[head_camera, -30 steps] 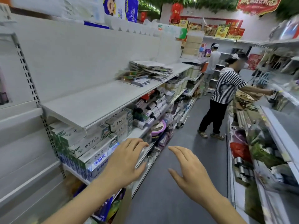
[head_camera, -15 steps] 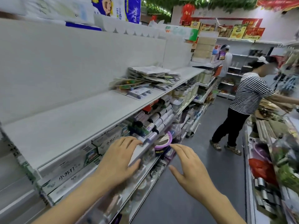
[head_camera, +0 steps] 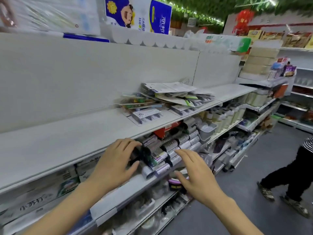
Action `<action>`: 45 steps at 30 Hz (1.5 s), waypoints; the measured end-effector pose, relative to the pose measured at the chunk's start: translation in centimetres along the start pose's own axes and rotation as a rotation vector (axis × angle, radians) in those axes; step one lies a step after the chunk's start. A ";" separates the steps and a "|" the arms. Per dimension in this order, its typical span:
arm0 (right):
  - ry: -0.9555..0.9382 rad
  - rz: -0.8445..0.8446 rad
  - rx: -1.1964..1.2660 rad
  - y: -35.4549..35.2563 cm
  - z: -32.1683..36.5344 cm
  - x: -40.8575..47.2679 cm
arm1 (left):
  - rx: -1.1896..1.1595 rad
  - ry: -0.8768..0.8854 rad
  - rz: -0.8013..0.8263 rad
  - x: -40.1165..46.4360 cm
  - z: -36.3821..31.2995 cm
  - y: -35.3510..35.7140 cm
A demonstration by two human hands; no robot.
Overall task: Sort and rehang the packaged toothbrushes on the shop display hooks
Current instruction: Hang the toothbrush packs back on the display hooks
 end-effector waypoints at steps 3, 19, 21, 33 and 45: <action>-0.045 0.011 0.015 0.0 -2.0 2.4 | 0.051 -0.037 -0.004 2.4 0.5 0.3; -0.184 -0.002 0.063 3.3 -7.1 20.2 | 0.257 -0.112 -0.007 21.3 12.3 2.0; -0.187 -0.009 0.064 3.1 -8.2 22.2 | 0.265 -0.169 0.014 22.8 14.5 3.2; -0.250 -0.015 0.196 4.8 -9.2 29.1 | 0.196 -0.081 -0.088 23.6 18.9 5.6; -0.482 -0.015 0.254 5.3 -5.7 32.2 | 0.330 -0.150 -0.196 21.4 15.0 1.3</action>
Point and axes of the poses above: each hand's wrist, its own x-axis towards the middle knuckle, its own y-axis out of the palm, z = x × y, the point moved 9 cm from there along x, towards the middle knuckle, and after that the axes turned 4 degrees about x, right-handed, at the moved point
